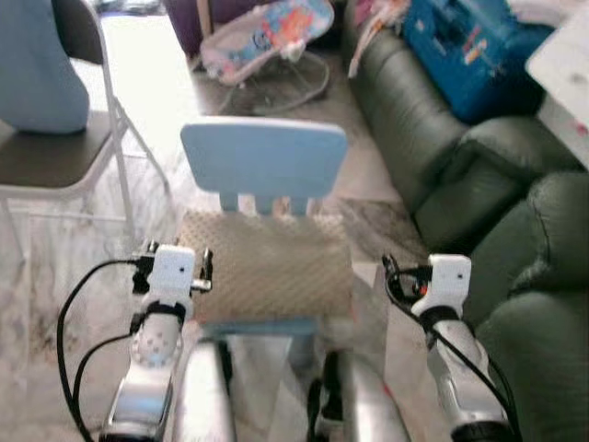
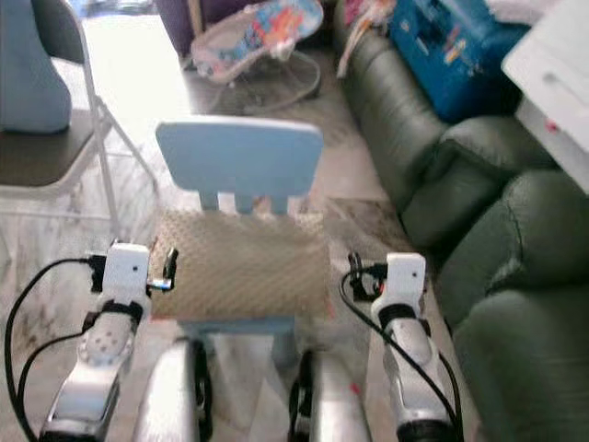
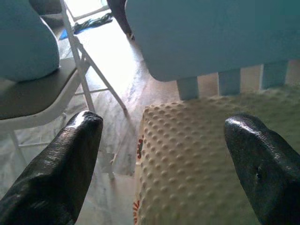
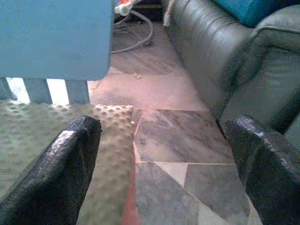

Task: Move the pillow to the sofa

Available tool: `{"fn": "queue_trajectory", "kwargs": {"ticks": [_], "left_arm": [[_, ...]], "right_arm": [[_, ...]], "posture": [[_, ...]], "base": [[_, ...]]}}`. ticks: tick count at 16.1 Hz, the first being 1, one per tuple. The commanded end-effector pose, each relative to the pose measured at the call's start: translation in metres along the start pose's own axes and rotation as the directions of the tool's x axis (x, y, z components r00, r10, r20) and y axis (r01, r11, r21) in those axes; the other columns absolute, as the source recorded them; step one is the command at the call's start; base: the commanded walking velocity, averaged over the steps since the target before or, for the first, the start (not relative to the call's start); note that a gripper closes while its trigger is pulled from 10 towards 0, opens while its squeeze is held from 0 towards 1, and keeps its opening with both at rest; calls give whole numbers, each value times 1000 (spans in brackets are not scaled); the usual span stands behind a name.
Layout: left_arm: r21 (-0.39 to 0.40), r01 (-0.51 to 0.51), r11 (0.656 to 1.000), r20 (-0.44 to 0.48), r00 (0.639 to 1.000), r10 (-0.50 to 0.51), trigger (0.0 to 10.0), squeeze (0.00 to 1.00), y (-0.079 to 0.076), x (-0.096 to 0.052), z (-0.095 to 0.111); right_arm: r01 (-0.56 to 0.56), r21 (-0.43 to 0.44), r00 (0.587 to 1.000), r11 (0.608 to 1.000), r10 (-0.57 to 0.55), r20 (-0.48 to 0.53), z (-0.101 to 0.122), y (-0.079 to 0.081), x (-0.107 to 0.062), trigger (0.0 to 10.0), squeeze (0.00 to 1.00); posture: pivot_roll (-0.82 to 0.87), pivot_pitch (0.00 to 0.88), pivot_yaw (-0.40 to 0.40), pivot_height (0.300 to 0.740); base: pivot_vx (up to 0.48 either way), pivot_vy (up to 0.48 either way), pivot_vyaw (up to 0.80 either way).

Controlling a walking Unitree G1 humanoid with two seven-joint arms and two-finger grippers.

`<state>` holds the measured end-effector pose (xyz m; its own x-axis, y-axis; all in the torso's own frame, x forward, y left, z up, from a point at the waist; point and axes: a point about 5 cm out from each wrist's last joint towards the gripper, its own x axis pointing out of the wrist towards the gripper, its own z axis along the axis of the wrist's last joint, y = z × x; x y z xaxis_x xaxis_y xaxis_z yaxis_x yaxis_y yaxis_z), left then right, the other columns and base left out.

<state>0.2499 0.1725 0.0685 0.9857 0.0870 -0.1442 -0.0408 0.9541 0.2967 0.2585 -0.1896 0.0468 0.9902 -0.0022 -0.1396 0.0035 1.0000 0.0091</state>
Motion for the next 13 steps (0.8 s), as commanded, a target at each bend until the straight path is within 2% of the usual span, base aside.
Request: {"fn": "queue_trajectory", "kwargs": {"ticks": [1, 11, 13], "left_arm": [[16, -6, 1000, 1, 1000, 6, 10000, 0, 0, 0, 0], [52, -60, 997, -9, 998, 61, 10000, 0, 5, 2, -2], [49, -58, 997, -10, 998, 58, 10000, 0, 4, 2, -3]], "right_arm": [[4, 2, 1000, 1000, -4, -3, -1, -3, -2, 10000, 0], [-72, -17, 997, 997, 72, 2, -2, 3, 0, 10000, 0], [-80, -27, 997, 996, 80, -1, -2, 4, 0, 10000, 0]], "posture": [[-23, 156, -52, 632], [-18, 151, -65, 632], [-18, 150, -65, 632]], "base": [[0, 0, 0], [0, 0, 0], [0, 0, 622]]}}
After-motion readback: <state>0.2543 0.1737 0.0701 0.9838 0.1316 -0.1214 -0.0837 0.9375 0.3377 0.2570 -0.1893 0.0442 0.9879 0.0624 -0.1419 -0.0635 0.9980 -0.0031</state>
